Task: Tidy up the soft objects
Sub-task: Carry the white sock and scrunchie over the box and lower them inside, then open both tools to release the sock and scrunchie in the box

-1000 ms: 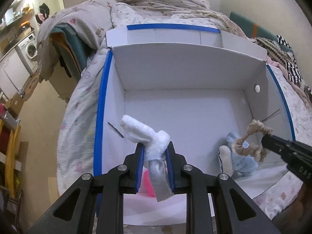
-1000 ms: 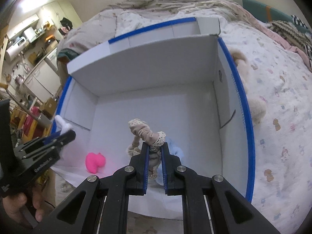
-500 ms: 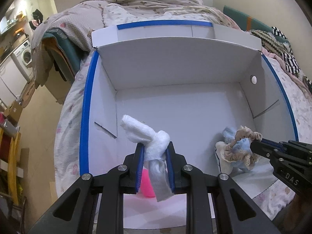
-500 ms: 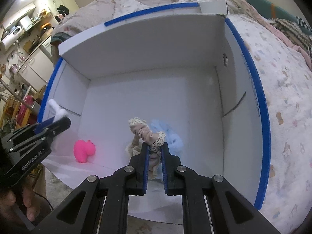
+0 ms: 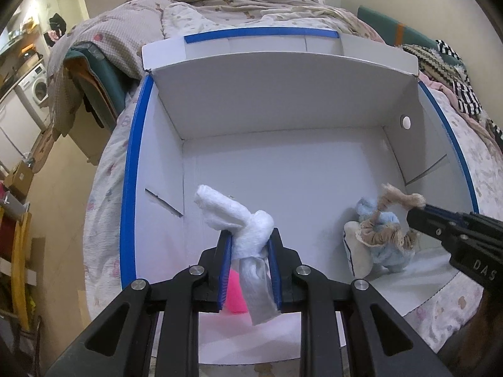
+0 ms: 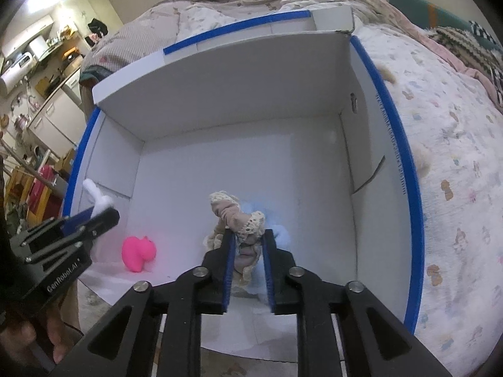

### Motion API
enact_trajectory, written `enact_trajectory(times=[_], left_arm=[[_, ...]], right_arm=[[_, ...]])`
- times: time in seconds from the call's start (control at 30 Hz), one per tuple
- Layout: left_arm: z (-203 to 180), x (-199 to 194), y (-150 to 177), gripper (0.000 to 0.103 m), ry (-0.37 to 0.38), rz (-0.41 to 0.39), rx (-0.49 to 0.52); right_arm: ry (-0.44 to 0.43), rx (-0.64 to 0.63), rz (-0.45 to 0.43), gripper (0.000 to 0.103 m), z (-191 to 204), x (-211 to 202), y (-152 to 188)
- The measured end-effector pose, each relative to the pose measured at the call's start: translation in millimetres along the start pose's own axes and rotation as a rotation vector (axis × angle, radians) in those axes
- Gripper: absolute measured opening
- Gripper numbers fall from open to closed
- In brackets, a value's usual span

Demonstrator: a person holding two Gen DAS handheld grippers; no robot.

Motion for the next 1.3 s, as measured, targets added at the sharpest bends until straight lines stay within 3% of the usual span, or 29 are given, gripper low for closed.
enact_trajectory(times=[0.1, 0.2, 0.23, 0.27, 0.3, 0.37, 0.4, 0.43, 0.67, 0.83, 1.2, 1.3], left_arm=[[-1, 0, 1, 0.021, 0.0, 0.006, 0.002], [-1, 1, 2, 0.024, -0.006, 0.009, 0.006], [-1, 1, 2, 0.027, -0.005, 0.009, 0.007], [-1, 0, 1, 0.032, -0.004, 0.007, 0.007], [-1, 0, 1, 0.035, -0.005, 0.004, 0.007], [0, -1, -1, 0.053, -0.013, -0.005, 0.004], [1, -2, -2, 0.057, -0.017, -0.011, 0.0], [2, -3, -2, 0.062, -0.018, -0.015, -0.004], [7, -7, -6, 0.064, -0.034, -0.024, -0.026], [11, -15, -12, 0.064, -0.045, -0.051, -0.043], [19, -31, -16, 0.064, -0.062, -0.1, -0.046], [24, -40, -16, 0.072, -0.076, -0.124, -0.042]], right_arm=[[-0.001, 0.009, -0.008, 0.028, -1, -1, -4], [-0.002, 0.018, -0.008, 0.043, -1, -1, -5], [-0.001, 0.02, -0.008, 0.058, -1, -1, -5], [-0.002, 0.024, -0.012, 0.066, -1, -1, -6], [-0.005, 0.028, -0.018, 0.066, -1, -2, -7], [-0.008, 0.034, -0.02, 0.068, -1, -3, -8], [-0.012, 0.04, -0.02, 0.07, -1, -3, -9], [-0.018, 0.049, -0.024, 0.076, -1, -4, -10], [-0.015, 0.078, -0.103, 0.097, -4, -17, -23], [-0.015, 0.093, -0.143, 0.103, -6, -23, -30], [-0.005, 0.105, -0.185, 0.103, -5, -34, -33], [-0.008, 0.102, -0.193, 0.103, -3, -35, -33]])
Point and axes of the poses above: each gripper's, at about its wrist camera, not at the fingertips, and x roughly the way its jaws point, z to its left, y to its underside, the point moved 10 cm from there along x, roughly the way its jaws point, and after that the axes turned 12 degrees about -z, right-handed, at the moved point
